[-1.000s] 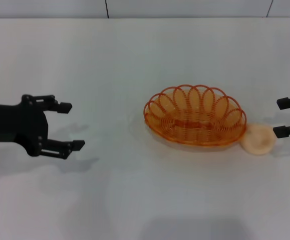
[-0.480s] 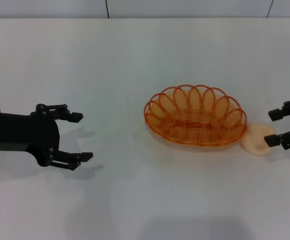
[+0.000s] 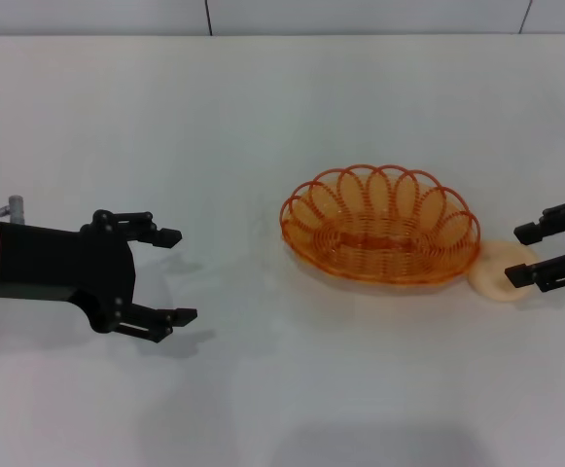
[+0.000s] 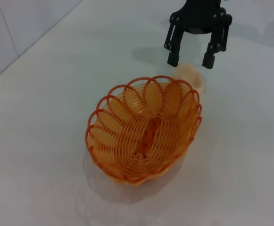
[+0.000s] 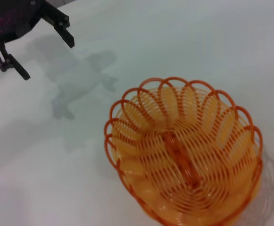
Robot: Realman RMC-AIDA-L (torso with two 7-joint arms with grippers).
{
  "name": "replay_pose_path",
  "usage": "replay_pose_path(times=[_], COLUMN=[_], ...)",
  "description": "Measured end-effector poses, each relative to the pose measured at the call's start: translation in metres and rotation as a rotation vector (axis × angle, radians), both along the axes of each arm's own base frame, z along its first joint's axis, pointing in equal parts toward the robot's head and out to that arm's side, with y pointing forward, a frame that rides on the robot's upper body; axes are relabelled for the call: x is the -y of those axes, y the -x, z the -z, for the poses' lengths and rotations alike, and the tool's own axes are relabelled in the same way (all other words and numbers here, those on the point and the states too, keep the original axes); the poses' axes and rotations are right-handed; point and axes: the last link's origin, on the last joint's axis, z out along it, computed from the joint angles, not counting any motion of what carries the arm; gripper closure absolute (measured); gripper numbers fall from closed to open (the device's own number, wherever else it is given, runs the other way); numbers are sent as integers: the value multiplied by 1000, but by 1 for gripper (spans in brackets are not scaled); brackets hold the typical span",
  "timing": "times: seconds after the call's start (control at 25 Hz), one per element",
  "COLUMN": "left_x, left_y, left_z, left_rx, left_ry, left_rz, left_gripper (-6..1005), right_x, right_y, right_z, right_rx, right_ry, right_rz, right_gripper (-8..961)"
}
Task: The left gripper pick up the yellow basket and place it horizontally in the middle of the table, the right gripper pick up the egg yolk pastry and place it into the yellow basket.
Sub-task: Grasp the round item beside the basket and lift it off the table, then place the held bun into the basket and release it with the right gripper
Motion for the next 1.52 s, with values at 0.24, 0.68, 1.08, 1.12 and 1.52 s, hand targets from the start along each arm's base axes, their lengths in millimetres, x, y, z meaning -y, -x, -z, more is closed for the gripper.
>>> replay_pose_path(times=[0.24, 0.68, 1.08, 1.12, 1.52], left_x=[1, 2, 3, 3, 3], left_y=[-3, -2, 0, 0, -1], left_z=[4, 4, 4, 4, 4], left_rx=[-5, -4, 0, 0, 7], left_ry=[15, 13, 14, 16, 14], left_rz=[12, 7, -4, -5, -11], left_gripper=[103, 103, 103, 103, 104], right_x=[-2, -5, -7, -7, -16], right_y=[-5, -4, -1, 2, 58], right_z=[7, 12, -7, -15, -30], right_rx=[48, 54, 67, 60, -32], right_ry=[-2, -29, -54, -65, -45], right_rz=[38, 24, 18, 15, -77], right_gripper=[244, 654, 903, 905, 914])
